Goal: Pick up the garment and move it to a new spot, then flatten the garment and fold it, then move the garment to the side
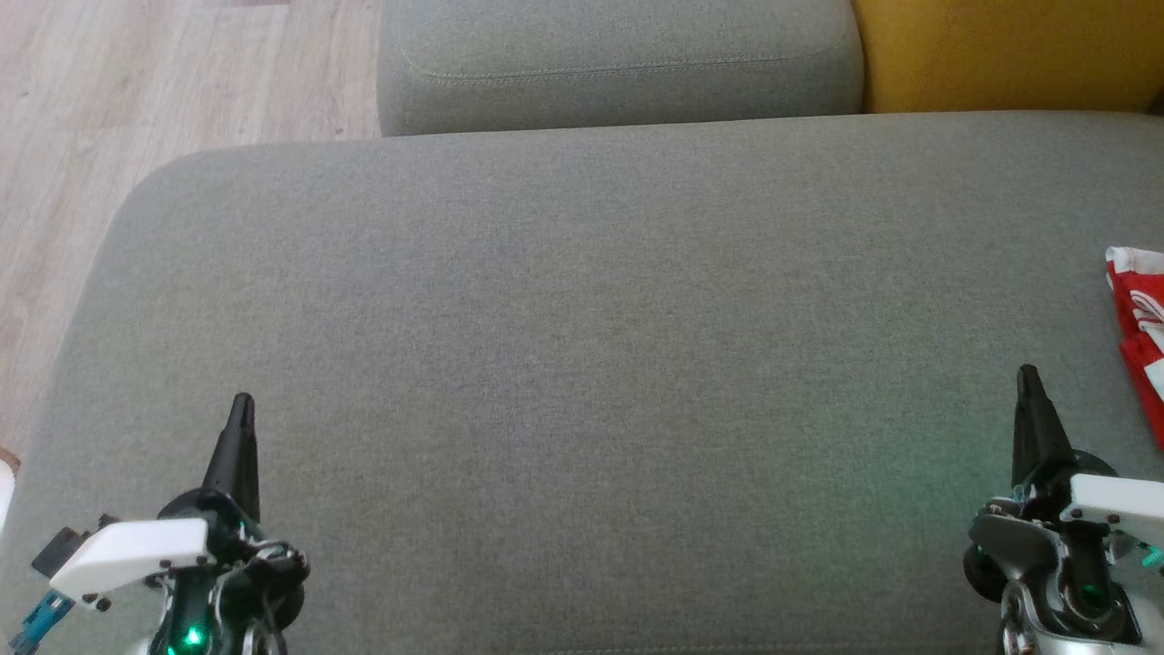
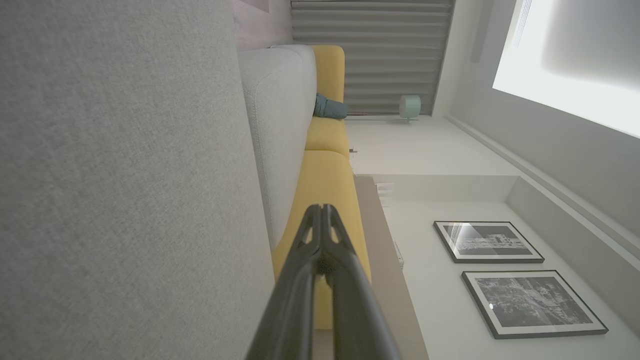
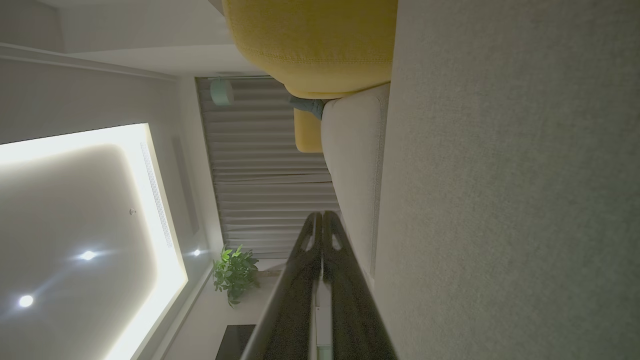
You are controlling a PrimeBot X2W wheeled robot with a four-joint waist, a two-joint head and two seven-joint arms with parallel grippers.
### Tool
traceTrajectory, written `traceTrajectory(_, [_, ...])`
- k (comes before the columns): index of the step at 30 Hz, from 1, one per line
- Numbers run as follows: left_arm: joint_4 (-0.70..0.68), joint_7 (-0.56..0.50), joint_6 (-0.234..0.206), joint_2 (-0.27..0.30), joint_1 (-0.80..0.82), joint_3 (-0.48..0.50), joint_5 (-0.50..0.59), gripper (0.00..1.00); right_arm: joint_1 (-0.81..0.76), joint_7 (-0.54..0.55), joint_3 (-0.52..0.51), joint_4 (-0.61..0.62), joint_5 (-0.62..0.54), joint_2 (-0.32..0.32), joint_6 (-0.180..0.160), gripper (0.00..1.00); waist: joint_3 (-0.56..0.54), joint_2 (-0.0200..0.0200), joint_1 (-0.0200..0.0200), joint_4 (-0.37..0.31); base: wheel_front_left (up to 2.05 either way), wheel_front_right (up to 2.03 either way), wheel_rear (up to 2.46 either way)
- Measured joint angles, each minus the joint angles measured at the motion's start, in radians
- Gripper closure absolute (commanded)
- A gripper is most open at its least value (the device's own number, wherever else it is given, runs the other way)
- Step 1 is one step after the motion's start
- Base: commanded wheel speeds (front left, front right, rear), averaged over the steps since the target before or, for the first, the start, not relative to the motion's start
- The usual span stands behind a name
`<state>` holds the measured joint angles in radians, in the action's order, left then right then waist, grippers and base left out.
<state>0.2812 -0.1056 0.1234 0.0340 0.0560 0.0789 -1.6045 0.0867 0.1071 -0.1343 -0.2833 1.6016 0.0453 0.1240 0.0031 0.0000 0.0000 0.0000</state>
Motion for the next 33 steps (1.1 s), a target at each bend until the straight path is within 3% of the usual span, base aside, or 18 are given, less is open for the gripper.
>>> traceTrajectory(33, [0.0, 0.0, 0.0, 0.0, 0.0, 0.0, 0.0, 1.0, 0.0, 0.0, 0.0, 0.0, 0.0, 0.0, 0.0, 1.0, 0.0, 0.0, 0.0, 0.0, 0.0, 0.0, 0.0])
